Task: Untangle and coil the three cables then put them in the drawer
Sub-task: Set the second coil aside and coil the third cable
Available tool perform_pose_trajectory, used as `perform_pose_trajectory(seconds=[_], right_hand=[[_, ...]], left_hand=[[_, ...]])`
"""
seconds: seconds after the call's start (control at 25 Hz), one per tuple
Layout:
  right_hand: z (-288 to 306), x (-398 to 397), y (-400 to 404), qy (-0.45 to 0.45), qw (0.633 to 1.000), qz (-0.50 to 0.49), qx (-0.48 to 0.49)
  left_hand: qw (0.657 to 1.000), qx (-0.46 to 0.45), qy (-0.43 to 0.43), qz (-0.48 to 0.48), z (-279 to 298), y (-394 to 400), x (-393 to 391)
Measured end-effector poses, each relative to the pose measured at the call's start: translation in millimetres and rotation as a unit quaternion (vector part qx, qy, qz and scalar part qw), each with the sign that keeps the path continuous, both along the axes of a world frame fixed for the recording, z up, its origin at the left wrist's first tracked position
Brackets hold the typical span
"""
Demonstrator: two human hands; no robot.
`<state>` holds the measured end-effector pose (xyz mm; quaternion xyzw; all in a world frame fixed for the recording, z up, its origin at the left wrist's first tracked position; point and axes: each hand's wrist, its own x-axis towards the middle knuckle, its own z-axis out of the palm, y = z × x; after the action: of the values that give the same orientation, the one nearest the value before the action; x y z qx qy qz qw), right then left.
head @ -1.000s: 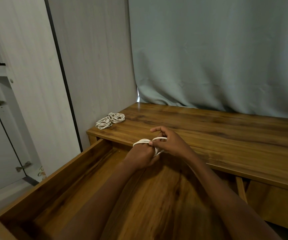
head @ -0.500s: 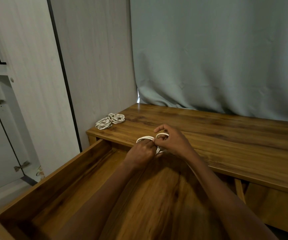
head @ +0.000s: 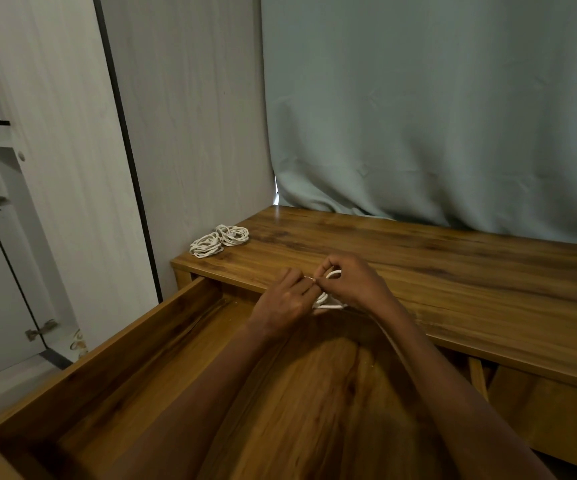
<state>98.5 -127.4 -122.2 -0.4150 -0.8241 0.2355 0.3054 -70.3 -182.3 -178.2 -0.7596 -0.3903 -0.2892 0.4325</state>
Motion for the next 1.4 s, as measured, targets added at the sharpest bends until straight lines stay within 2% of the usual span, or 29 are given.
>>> perform_pose_trajectory(seconds=[0.08, 0.24, 0.32, 0.44, 0.52, 0.6, 0.72, 0.84, 0.92, 1.0, 1.08, 1.16, 1.28, 1.4], right_hand=[[2.3, 2.9, 0.4, 0.053, 0.995, 0.04, -0.068], [2.0, 11.3, 0.9, 0.088, 0.972, 0.104, -0.192], [-1.2, 13.6, 4.4, 0.113, 0.956, 0.111, -0.247], [-4.7, 14.9, 10.2, 0.165, 0.933, 0.122, -0.295], [-7.9, 16.5, 12.4, 0.198, 0.92, 0.148, -0.305], [-14.2, 17.7, 14.2, 0.196, 0.922, 0.159, -0.293], [-20.1, 17.3, 15.8, 0.179, 0.924, 0.148, -0.303], [-19.3, 14.6, 16.2, 0.23, 0.906, 0.125, -0.333], [-21.2, 10.1, 17.7, 0.277, 0.92, 0.065, -0.27], [-27.1, 3.3, 19.0, 0.287, 0.946, -0.016, -0.148], [-34.1, -5.1, 17.7, 0.295, 0.95, -0.051, -0.09], [-36.6, -12.7, 13.9, 0.321, 0.939, -0.035, -0.115], [-35.3, -20.3, 5.2, 0.362, 0.906, 0.02, -0.22], [-36.2, -23.7, -3.7, 0.383, 0.878, 0.053, -0.283]], left_hand=[[0.999, -0.022, -0.037, -0.012, 3.9, -2.8, -1.2], [0.967, -0.18, -0.165, -0.077, 13.0, -6.7, -8.2], [0.928, -0.28, -0.239, -0.052, 19.2, -8.7, -12.6], [0.849, -0.393, -0.351, -0.037, 26.2, -7.8, -19.2], [0.815, -0.417, -0.399, -0.049, 27.1, -6.8, -23.2], [0.783, -0.436, -0.439, -0.064, 27.8, -8.6, -23.6], [0.72, -0.458, -0.513, -0.09, 32.0, -14.0, -22.9], [0.677, -0.472, -0.552, -0.121, 32.4, -14.7, -22.5], [0.657, -0.474, -0.571, -0.133, 32.1, -14.7, -19.2], [0.641, -0.473, -0.588, -0.138, 33.1, -15.2, -13.0], [0.637, -0.462, -0.601, -0.141, 34.2, -14.4, -6.0], [0.648, -0.429, -0.616, -0.129, 33.2, -11.3, -3.5], [0.674, -0.357, -0.64, -0.092, 28.1, -7.9, -8.1], [0.672, -0.341, -0.65, -0.095, 23.7, -5.7, -11.3]])
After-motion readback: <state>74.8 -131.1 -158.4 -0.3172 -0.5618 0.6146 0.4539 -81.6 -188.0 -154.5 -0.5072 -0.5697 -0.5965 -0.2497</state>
